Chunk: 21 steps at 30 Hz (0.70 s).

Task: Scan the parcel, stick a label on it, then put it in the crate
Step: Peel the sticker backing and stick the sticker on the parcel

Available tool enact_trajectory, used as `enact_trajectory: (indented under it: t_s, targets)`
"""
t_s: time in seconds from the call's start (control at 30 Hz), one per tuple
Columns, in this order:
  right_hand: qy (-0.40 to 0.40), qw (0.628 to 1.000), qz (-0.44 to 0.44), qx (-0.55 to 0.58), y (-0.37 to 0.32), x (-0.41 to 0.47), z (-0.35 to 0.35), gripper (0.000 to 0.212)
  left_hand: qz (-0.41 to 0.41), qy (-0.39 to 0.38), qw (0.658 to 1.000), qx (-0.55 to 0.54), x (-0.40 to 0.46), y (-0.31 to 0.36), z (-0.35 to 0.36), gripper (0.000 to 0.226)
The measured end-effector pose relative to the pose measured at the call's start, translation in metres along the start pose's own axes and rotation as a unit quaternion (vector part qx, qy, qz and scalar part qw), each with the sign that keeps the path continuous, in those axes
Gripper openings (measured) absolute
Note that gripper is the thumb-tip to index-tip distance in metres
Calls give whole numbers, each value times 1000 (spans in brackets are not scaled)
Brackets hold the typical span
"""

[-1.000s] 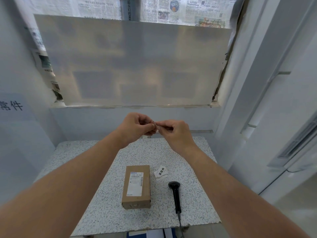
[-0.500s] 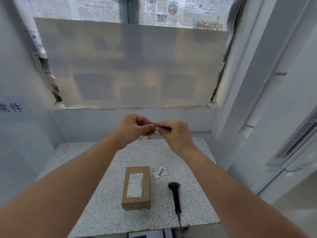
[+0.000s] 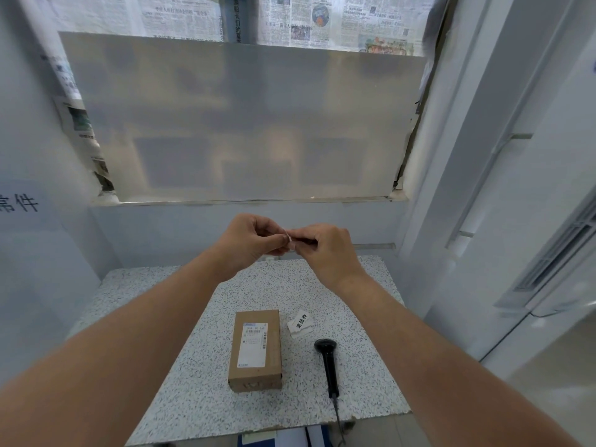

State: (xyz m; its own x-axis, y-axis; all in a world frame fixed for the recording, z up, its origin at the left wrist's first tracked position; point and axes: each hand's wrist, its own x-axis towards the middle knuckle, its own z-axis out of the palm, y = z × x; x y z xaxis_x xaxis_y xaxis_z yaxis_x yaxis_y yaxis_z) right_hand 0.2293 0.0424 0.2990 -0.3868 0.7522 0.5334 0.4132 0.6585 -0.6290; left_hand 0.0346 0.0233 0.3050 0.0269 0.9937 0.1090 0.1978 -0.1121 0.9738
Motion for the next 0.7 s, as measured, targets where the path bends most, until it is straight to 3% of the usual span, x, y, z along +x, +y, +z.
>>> enact_trajectory:
  t_s: [0.7]
  targets:
    - [4, 997, 64, 37, -4, -9, 2, 24, 21, 3, 998, 55, -10, 4, 3, 12]
